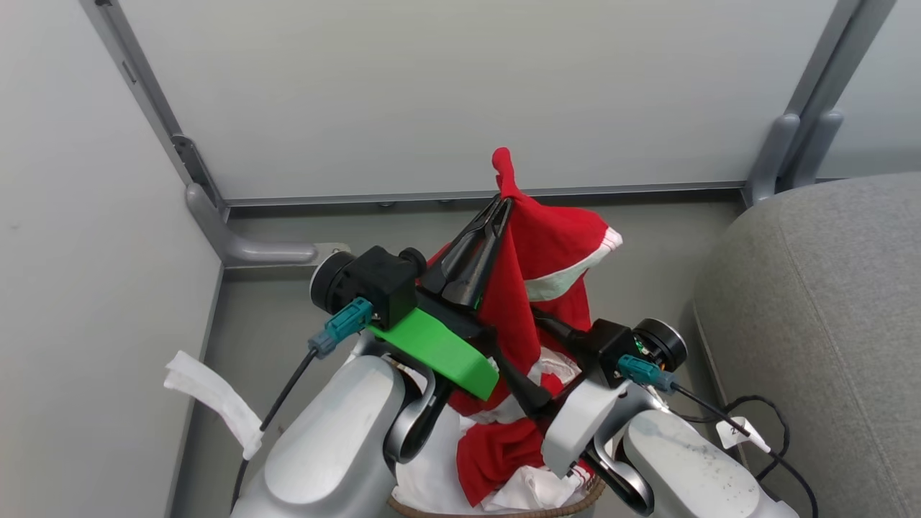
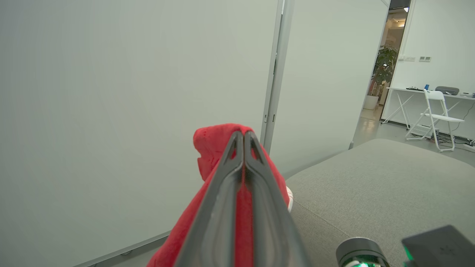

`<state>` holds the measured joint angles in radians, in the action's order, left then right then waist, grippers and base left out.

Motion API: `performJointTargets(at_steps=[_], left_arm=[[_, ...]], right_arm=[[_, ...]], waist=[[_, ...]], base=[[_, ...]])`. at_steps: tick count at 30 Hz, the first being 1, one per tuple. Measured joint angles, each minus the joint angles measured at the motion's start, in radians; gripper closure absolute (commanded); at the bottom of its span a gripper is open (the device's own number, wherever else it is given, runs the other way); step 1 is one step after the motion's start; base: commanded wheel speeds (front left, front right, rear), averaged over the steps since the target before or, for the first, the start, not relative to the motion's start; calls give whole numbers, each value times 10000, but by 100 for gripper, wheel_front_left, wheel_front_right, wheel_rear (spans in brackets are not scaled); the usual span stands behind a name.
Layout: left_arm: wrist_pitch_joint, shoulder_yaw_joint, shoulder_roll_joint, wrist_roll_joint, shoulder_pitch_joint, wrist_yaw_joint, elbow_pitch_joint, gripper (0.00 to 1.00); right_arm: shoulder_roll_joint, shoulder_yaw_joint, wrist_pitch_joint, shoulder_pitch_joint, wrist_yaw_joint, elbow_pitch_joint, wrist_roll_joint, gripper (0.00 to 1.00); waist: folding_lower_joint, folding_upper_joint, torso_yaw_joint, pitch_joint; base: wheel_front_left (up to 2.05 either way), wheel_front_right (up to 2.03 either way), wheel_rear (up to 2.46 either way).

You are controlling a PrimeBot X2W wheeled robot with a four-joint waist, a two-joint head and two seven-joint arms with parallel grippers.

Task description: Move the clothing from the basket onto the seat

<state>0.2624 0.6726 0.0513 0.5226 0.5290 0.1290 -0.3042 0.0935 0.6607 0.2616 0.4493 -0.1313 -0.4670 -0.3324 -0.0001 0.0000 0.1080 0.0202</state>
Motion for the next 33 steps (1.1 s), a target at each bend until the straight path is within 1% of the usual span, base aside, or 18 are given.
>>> performJointTargets(at_steps=[1,2,6,9,15,16,17,18,25,33], left_arm=[[0,73,0,38,16,0,25,100],[-2,113,-6,151,27,0,40,100],[0,228,-2,268,113,0,33,100],[-2,201,0,261,144,0,4,100],[0,155,2,226,136,0,-291,99],[-2,142,0,226,134,0,-320,60],[4,151,-2,232,139,0,-364,5],[19,186,-4,280,136,0,-506,0],[17,107,-4,291,134,0,-828,0],[17,-297,65,-127,-59,0,-988,0]], right_arm=[[-42,-92,0,6,0,-50,2,88],[-98,-194,0,20,0,-69,2,100],[-219,-355,0,35,0,-188,35,100],[-234,-384,0,29,0,-203,35,100],[-265,-600,0,-15,0,58,35,100],[-265,-669,0,-34,0,140,50,100],[-267,-715,0,-58,0,228,69,100],[-274,-734,0,-85,0,334,86,100],[-244,-738,0,-316,0,717,121,100],[-192,-844,0,-557,0,1223,-13,100]], waist=[[0,0,70,14],[0,0,154,35],[0,0,448,146],[0,0,545,237],[0,0,424,276],[0,0,380,278],[0,0,341,280],[0,0,288,286],[0,0,-299,322],[1,0,-1483,394]], base=[[0,0,0],[0,0,0],[0,0,0],[0,0,0],[0,0,0],[0,0,0],[0,0,0],[0,0,0],[0,0,0],[0,0,0]])
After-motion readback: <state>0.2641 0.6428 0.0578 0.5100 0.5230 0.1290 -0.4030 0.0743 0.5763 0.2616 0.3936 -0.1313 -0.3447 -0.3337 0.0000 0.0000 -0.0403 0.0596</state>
